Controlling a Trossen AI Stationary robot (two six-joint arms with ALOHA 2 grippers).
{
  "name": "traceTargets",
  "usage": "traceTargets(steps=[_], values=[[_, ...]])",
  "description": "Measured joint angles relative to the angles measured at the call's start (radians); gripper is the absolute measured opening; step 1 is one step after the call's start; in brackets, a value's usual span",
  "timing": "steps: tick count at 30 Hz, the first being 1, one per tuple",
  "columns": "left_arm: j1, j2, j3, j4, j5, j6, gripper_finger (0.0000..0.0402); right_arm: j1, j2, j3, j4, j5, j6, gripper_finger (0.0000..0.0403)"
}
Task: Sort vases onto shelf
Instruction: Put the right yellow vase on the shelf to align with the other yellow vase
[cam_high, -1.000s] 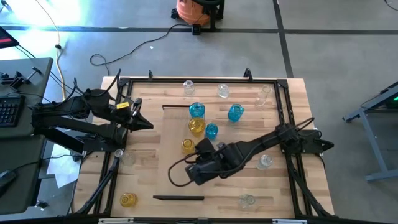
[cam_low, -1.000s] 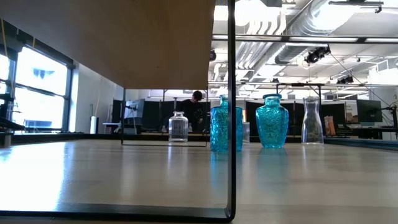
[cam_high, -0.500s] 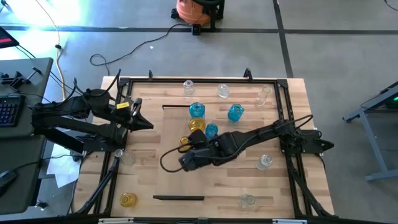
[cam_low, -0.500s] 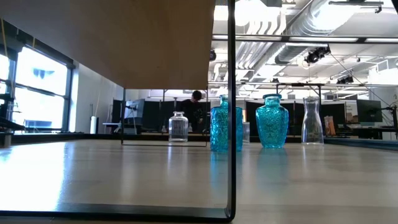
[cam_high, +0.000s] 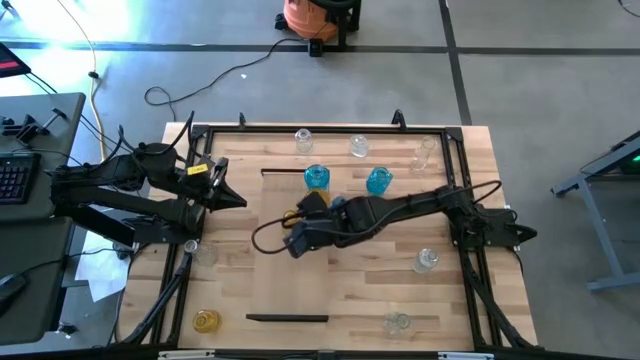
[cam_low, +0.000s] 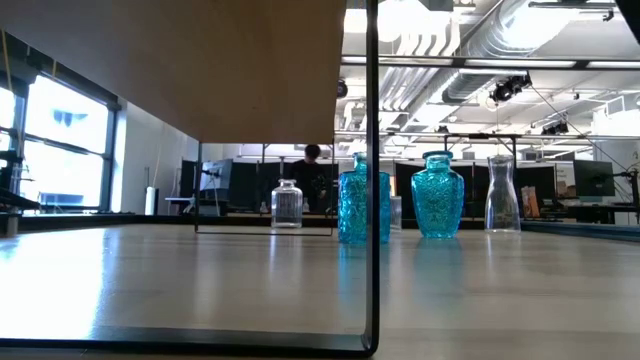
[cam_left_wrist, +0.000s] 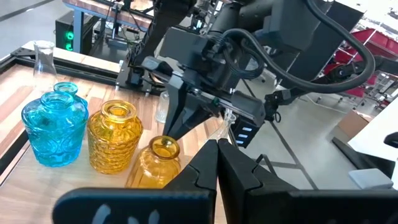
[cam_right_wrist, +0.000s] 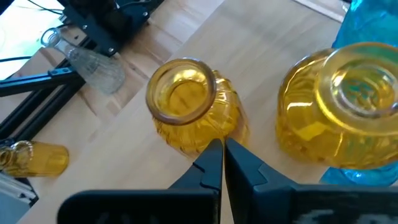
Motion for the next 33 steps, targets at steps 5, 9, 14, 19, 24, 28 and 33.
traceTargets(steps=[5,9,14,19,24,28,33], values=[[0.000,0.000,0.000,0.000,0.000,0.000,0.0000,-0.018,0.000,0.000,0.002,-0.014,-0.013,0.0000],[0.000,0.000,0.000,0.000,0.000,0.000,0.0000,0.001,0.000,0.000,0.010,-0.069,0.017,0.0000],[0.000,-0.006,0.000,0.000,0.000,0.001,0.0000,0.038,0.001,0.000,0.043,-0.088,0.064,0.0000],[0.000,-0.005,0.000,0.000,0.000,0.002,0.0000,0.047,0.008,0.000,0.155,-0.095,0.067,0.0000],[0.000,-0.005,0.000,-0.001,0.000,0.002,0.0000,0.044,0.041,0.000,0.244,-0.104,0.058,0.0000],[0.000,-0.005,0.000,0.000,0.000,0.001,0.0000,0.038,0.079,0.000,0.285,-0.136,0.060,0.0000],[0.000,-0.010,0.000,-0.001,0.000,-0.001,0.0000,0.030,0.110,0.000,0.351,-0.136,0.058,0.0000]])
